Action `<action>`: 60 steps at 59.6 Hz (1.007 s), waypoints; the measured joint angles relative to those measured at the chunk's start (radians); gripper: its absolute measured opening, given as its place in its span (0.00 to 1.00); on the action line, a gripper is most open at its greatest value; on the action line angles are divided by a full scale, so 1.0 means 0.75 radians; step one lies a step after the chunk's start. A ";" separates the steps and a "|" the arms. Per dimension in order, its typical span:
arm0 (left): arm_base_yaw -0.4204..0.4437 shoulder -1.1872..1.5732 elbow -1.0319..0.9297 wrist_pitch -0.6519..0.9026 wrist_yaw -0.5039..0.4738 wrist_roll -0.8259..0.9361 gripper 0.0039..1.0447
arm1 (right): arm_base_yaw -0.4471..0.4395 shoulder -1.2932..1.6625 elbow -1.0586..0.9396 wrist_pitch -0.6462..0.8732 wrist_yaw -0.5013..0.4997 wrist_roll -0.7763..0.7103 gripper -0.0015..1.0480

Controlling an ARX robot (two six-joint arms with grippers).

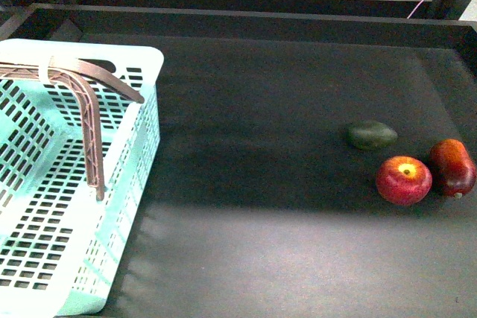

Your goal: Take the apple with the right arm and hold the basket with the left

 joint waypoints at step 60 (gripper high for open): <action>0.187 0.893 0.270 0.108 0.474 -1.330 0.93 | 0.000 -0.001 0.000 -0.001 -0.001 -0.001 0.92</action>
